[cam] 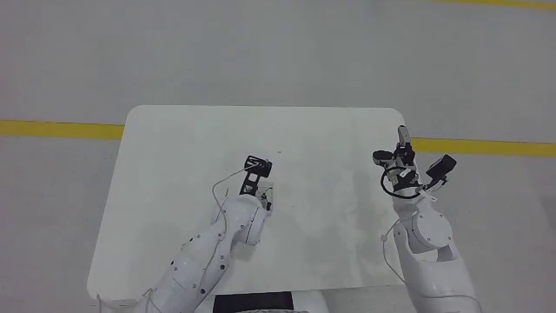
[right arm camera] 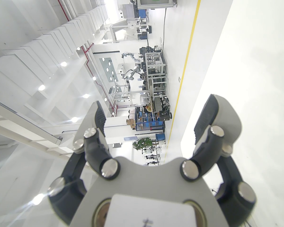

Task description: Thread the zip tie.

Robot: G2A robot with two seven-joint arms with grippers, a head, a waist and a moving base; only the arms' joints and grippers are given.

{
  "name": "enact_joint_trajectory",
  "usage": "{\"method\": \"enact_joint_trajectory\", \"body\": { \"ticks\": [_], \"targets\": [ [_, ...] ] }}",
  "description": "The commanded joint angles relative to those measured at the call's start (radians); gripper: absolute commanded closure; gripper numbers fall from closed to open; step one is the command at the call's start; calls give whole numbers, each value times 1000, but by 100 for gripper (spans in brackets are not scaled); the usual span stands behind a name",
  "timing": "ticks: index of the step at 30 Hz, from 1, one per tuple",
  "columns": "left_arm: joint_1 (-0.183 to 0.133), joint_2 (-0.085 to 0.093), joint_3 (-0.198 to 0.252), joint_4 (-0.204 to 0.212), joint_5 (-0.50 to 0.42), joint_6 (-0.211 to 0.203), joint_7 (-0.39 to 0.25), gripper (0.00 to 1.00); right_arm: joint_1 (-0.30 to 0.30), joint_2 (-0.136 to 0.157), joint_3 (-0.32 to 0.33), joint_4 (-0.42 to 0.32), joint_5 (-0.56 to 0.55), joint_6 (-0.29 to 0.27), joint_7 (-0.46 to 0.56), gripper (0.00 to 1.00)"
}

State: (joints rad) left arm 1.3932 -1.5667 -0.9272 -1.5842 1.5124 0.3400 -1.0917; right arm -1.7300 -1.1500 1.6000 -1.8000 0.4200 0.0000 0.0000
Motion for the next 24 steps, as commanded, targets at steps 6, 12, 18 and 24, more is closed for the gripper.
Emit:
{"method": "enact_joint_trajectory", "body": {
  "ticks": [6, 12, 18, 24],
  "targets": [
    [-23, -12, 3, 39, -9, 0, 0, 83, 0, 0, 0, 0, 0, 0, 0, 0],
    [-47, -23, 15, 77, -15, 0, 5, 86, 0, 0, 0, 0, 0, 0, 0, 0],
    [-68, -39, 25, 121, -14, 0, 9, 82, 0, 0, 0, 0, 0, 0, 0, 0],
    [-87, -55, 25, 165, -8, 0, 4, 82, 0, 0, 0, 0, 0, 0, 0, 0]
  ]
}}
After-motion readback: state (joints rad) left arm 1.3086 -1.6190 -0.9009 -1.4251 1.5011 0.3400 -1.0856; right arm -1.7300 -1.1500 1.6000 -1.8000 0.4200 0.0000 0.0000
